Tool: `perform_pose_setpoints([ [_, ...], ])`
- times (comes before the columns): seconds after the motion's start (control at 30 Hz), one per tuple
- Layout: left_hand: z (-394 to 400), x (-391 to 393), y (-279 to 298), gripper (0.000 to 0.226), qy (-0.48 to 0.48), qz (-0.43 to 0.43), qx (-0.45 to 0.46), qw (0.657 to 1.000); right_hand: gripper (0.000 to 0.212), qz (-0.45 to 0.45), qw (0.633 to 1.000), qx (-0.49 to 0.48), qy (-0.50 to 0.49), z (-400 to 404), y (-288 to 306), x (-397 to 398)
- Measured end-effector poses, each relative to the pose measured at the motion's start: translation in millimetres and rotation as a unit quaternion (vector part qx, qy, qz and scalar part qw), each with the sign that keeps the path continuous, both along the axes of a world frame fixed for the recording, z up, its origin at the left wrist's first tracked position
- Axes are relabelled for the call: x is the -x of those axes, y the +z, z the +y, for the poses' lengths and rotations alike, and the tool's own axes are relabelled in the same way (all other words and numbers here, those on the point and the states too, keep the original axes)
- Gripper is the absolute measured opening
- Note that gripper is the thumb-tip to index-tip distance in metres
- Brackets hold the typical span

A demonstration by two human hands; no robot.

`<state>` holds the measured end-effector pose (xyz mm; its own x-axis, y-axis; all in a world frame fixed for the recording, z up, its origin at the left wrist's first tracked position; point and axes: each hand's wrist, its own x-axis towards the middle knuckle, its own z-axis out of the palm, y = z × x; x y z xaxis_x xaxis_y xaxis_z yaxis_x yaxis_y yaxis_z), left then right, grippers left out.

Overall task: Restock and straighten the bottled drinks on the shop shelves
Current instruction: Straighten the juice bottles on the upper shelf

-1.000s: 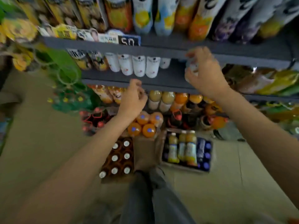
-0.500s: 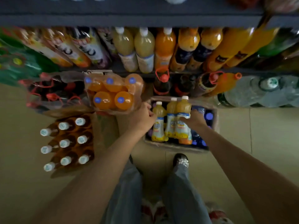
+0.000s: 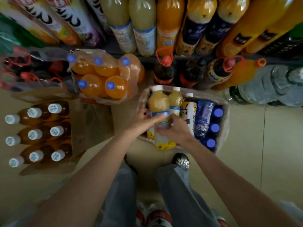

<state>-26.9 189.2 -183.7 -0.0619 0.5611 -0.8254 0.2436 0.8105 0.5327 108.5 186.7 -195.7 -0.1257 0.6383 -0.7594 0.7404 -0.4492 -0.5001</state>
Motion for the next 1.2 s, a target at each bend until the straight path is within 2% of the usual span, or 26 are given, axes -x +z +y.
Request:
perform_pose_setpoints([
  [0.1, -2.8, 23.5, 7.2, 0.027, 0.062, 0.041, -0.011, 0.997, 0.038, 0.152, 0.987, 0.024, 0.042, 3.0, 15.1, 26.6],
  [0.17, -6.4, 47.4, 7.5, 0.039, 0.08, 0.084, -0.027, 0.993, 0.028, 0.206, 0.977, 0.054, -0.012, 11.2, 2.5, 33.1],
  [0.2, -7.4, 58.5, 7.8, 0.048, 0.077, 0.105, -0.034, 0.991, 0.032, 0.172, 0.984, 0.043, -0.028, 15.3, -8.8, 34.9],
  [0.27, -9.8, 77.0, 8.0, 0.053, 0.066, 0.129, -0.051, 0.988, 0.046, 0.006, 1.0, 0.01, 0.004, 18.3, -40.9, 40.7],
  [0.33, -12.3, 93.3, 2.8, 0.049, 0.053, 0.138, -0.068, 0.987, 0.062, -0.134, 0.99, 0.002, 0.051, 14.4, -69.7, 54.6],
  [0.43, -16.5, 110.2, -5.8, 0.054, -0.002, 0.154, -0.091, 0.984, 0.07, -0.251, 0.965, -0.051, 0.053, 1.6, -104.7, 81.1],
  [0.5, -19.4, 116.2, -11.3, 0.056, -0.03, 0.151, -0.091, 0.984, 0.063, -0.277, 0.958, -0.074, 0.011, -3.5, -114.8, 88.9],
  [0.57, -19.7, 119.9, -9.1, 0.057, -0.043, 0.139, -0.097, 0.985, 0.06, -0.259, 0.964, -0.054, -0.018, -0.4, -115.3, 86.7],
  [0.67, -19.5, 125.9, 6.5, 0.057, -0.033, 0.098, -0.108, 0.989, 0.061, -0.142, 0.983, 0.049, -0.102, 17.6, -85.6, 75.7],
  [0.77, -11.7, 140.0, 52.9, 0.055, -0.005, 0.059, -0.115, 0.992, 0.035, 0.035, 0.975, 0.082, -0.203, 29.5, -7.1, 82.3],
  [0.8, -6.5, 147.7, 76.0, 0.054, -0.003, 0.045, -0.124, 0.991, 0.035, 0.083, 0.972, 0.077, -0.204, 34.3, 27.5, 89.2],
  [0.9, 16.1, 180.9, 170.7, 0.039, -0.011, -0.004, -0.159, 0.987, 0.056, 0.167, 0.974, 0.017, -0.149, 60.9, 154.8, 119.8],
  [0.97, 33.3, 212.1, 243.7, 0.033, -0.022, -0.026, -0.194, 0.98, 0.054, 0.242, 0.964, -0.02, -0.106, 84.6, 248.6, 144.5],
  [1.03, 49.7, 246.4, 318.5, 0.032, -0.026, -0.011, -0.231, 0.973, 0.055, 0.295, 0.952, -0.067, -0.054, 106.7, 338.7, 169.2],
  [1.13, 73.0, 292.5, 434.3, 0.042, -0.029, 0.012, -0.297, 0.954, 0.056, 0.338, 0.928, -0.157, -0.011, 133.9, 462.4, 205.1],
  [1.2, 81.6, 313.3, 506.3, 0.038, -0.02, 0.017, -0.352, 0.936, 0.057, 0.371, 0.905, -0.209, 0.006, 146.7, 532.9, 223.4],
])
